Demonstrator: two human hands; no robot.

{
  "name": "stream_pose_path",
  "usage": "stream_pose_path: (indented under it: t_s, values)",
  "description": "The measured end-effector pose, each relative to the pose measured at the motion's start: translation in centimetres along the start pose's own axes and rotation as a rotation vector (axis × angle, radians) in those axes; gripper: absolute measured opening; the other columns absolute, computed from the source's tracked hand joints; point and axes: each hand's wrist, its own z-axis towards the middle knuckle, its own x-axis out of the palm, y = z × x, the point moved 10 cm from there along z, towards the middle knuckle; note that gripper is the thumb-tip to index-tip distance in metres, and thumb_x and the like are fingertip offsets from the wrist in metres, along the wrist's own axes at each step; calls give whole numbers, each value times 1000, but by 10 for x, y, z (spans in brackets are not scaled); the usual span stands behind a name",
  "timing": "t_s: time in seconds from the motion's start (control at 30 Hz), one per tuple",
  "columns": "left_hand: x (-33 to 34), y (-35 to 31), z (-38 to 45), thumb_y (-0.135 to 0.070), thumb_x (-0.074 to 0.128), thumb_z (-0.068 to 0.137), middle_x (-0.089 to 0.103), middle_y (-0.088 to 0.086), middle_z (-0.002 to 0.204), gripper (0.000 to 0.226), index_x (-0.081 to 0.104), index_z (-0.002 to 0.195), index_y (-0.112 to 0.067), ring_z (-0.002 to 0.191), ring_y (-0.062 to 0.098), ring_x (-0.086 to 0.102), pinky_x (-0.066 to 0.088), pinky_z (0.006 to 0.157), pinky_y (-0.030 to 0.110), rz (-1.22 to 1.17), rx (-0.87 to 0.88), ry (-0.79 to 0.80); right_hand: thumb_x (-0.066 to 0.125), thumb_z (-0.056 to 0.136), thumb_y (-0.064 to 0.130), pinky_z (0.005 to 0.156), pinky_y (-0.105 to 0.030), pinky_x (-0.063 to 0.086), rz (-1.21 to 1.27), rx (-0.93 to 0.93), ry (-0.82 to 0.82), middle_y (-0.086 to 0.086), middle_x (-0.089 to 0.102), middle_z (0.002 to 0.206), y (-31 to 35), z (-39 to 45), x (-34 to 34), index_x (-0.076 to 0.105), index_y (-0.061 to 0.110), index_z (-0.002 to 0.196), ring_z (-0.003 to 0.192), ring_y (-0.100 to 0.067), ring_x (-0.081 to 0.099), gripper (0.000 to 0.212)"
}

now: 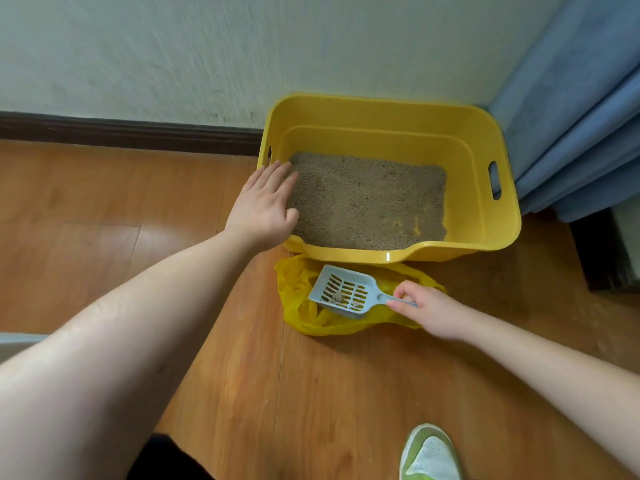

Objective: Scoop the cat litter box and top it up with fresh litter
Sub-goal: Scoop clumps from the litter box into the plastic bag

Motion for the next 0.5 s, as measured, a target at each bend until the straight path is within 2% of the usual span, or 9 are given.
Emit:
stream_pose_path:
  t_s: [0.13,0.27,0.5]
  values:
    - [0,-1,-1,-40,22,84,20,10,161,76,26,153,-10,151,23,10,1,123,37,24,14,10,43,99,40,57,-24,33,96,28,57,9,50,61,0,9,19,50,26,84,55,-5,42,22]
    - [0,-2,-1,-41,20,82,24,11,160,78,29,152,-9,150,23,12,2,122,37,32,15,4,34,102,37,66,-23,37,95,-23,94,9,51,61,0,10,25,53,26,80,55,0,45,31]
    - [-1,-1,-1,-38,24,84,22,10,161,74,28,153,-9,150,22,10,-1,122,36,33,7,7,29,104,36,60,-20,37,205,-3,137,7,50,55,-7,8,28,64,15,86,49,-1,42,44]
